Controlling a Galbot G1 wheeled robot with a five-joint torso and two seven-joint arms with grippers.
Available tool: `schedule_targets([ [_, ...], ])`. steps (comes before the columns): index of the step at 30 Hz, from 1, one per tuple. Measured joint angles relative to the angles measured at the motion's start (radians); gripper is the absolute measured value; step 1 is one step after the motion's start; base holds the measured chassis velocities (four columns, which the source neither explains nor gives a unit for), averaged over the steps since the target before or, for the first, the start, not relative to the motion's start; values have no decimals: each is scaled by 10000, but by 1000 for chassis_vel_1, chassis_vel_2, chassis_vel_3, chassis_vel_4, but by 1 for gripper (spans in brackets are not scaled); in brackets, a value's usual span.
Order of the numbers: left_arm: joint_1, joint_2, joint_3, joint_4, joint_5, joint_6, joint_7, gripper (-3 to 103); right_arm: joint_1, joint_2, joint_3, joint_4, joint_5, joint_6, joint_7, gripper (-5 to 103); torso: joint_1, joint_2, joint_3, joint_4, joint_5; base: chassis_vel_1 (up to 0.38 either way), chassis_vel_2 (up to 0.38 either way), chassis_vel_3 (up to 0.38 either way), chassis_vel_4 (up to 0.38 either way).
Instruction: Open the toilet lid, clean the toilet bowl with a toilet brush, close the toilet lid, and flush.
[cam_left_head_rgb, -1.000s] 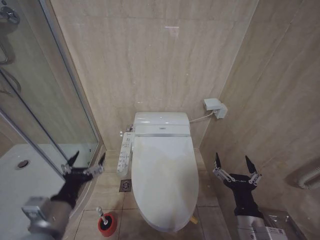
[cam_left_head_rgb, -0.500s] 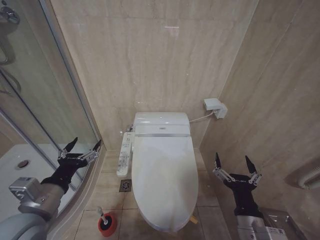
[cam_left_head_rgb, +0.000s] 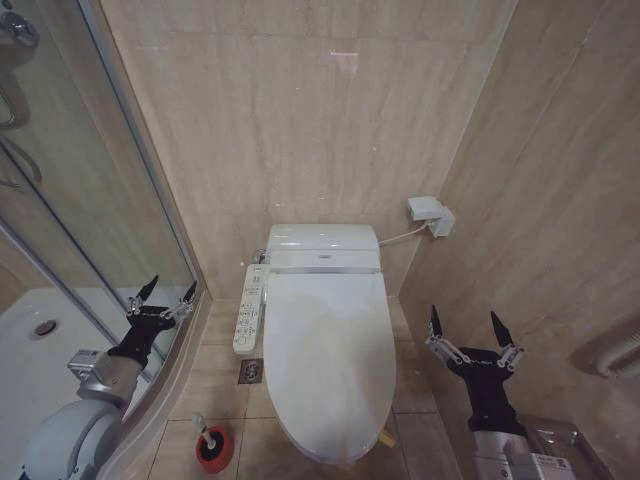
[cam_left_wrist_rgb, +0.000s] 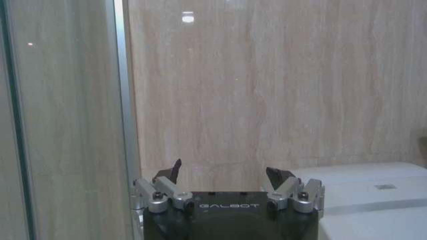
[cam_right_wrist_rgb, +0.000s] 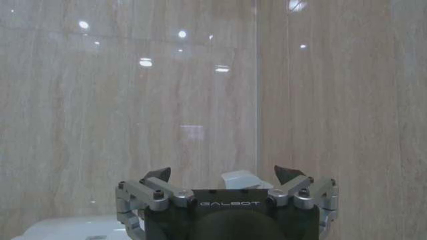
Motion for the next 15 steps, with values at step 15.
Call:
schedule_targets([
  [15, -2440, 305, 1866, 2782, -399, -632, 269, 87, 0, 0, 0, 1, 1, 0, 0, 100, -1, 0, 0, -3, 1, 0, 0, 0, 0],
])
